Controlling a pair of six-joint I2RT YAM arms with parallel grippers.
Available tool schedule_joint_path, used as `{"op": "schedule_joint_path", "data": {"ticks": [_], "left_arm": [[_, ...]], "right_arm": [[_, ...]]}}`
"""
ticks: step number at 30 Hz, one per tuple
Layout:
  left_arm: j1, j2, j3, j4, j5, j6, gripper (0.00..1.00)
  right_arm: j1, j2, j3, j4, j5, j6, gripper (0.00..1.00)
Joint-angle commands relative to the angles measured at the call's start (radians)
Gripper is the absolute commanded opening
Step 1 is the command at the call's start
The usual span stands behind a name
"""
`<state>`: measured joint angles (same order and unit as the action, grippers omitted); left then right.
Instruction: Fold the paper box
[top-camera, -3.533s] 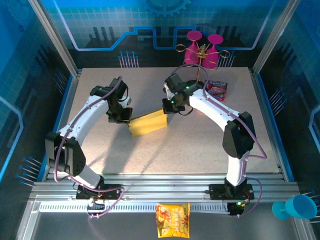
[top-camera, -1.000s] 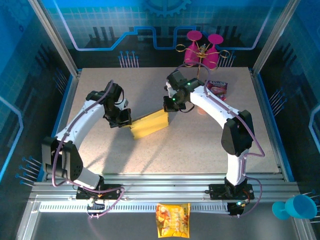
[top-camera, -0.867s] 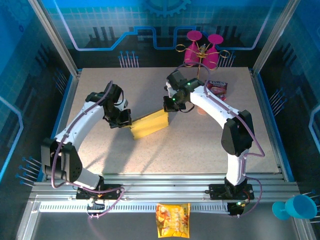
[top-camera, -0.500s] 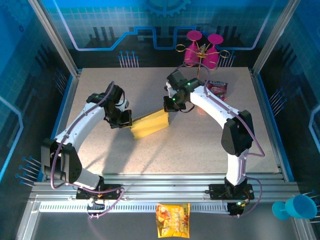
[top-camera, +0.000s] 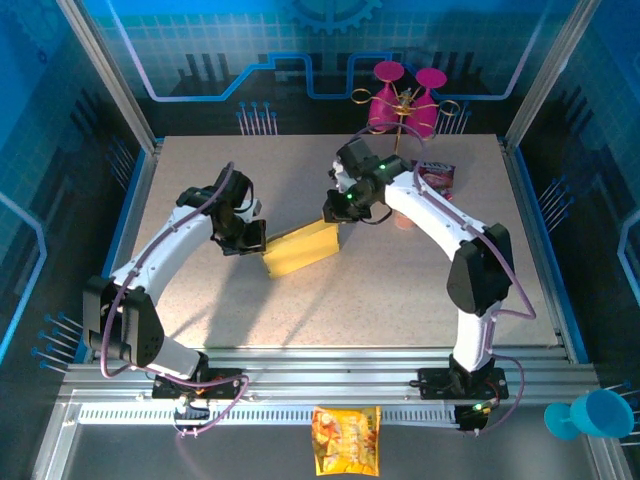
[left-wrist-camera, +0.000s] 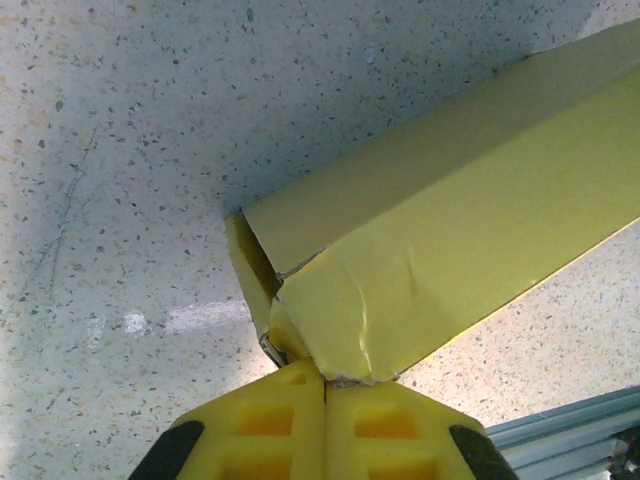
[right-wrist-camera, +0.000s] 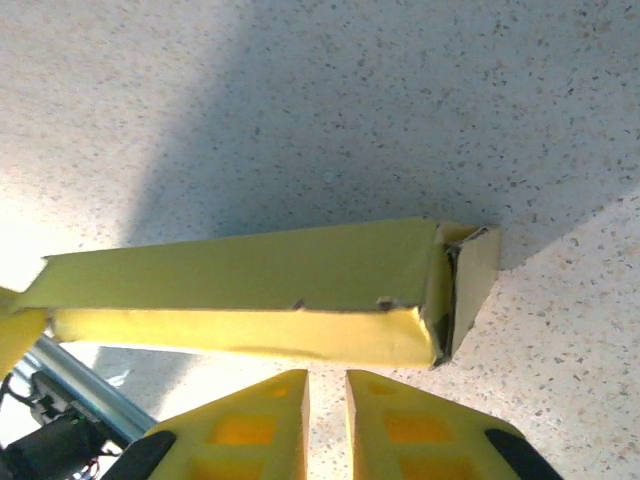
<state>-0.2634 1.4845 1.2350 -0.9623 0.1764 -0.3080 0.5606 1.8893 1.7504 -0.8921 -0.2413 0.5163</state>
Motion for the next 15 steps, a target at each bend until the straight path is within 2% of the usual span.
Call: {"op": "schedule_joint_path", "data": {"ticks": [1,5,7,11,15], "left_arm": [[-0.023,0.056,-0.043,-0.059,-0.032,0.021,0.0],[-0.03,0.063,-0.032,-0.065,-0.04,0.023,0.0],[-0.033,0.064,-0.026,-0.068,-0.044,0.025,0.0],[-0.036,0.065,-0.026,-0.069,-0.05,0.028,0.0],[-0.039,0.069,-0.025,-0.068,-0.052,0.027,0.0]], "right_arm": [[-0.021,-0.068,-0.02,0.015,-0.055,0.042,0.19],[-0.037,-0.105,-0.054,0.05,-0.079,0.103,0.23],[-0.051,-0.14,-0.089,0.078,-0.08,0.174,0.29],[-0.087,-0.236,-0.249,0.258,-0.099,0.462,0.48],[-0.084,-0.285,-0.413,0.515,-0.144,0.784,0.57]]}}
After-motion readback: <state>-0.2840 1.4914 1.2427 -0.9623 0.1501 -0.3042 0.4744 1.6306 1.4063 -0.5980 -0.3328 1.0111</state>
